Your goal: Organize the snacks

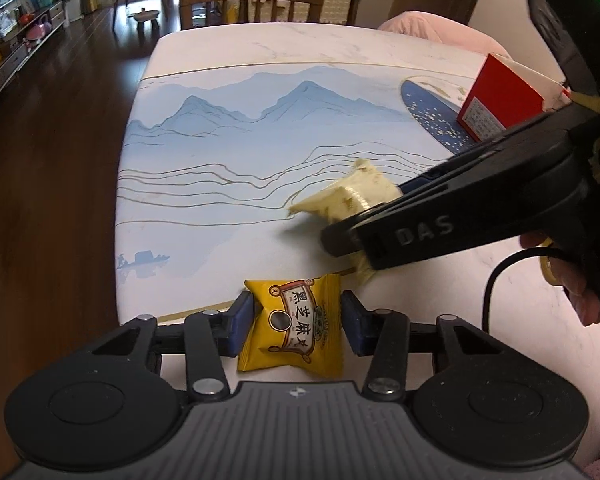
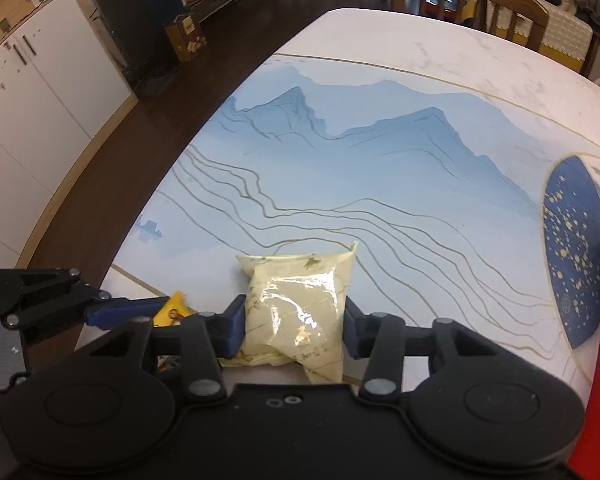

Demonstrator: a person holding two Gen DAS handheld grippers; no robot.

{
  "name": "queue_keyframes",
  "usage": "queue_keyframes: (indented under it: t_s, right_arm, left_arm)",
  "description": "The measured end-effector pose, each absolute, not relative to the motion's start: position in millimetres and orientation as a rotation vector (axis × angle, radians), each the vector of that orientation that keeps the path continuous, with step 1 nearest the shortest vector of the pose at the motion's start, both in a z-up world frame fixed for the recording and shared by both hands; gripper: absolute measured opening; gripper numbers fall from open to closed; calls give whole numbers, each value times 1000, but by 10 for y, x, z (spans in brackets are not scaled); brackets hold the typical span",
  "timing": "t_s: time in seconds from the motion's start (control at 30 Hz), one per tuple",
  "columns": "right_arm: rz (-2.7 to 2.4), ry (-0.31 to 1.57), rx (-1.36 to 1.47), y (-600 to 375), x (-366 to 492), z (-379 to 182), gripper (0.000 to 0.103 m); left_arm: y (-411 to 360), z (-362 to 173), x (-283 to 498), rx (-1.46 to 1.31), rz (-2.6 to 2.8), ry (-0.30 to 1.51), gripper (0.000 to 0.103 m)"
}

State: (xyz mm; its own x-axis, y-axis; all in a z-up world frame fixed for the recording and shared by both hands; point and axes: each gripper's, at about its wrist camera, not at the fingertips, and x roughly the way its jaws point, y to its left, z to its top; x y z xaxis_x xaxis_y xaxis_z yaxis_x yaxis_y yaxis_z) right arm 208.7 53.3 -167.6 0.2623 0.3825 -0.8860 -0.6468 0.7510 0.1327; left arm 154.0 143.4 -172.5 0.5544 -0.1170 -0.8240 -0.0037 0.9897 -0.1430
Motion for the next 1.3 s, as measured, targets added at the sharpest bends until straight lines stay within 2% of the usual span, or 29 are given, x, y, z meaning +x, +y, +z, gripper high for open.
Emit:
queue_keyframes:
  t_s: [0.33,0.63,1.3]
  right_arm:
    - [663,1077,-192,188,1997,-1492,40]
    - [620,1025,-108,-271,1841,-1165,38]
    - [512,856,18,-1692,1581,-377,38]
  left_arm:
    - [1485,-1645,1477,-228,21,991,43]
    - [1337,-1297,1379,-280,27,945,43]
    - [266,-391,1568,-223,-105,807,43]
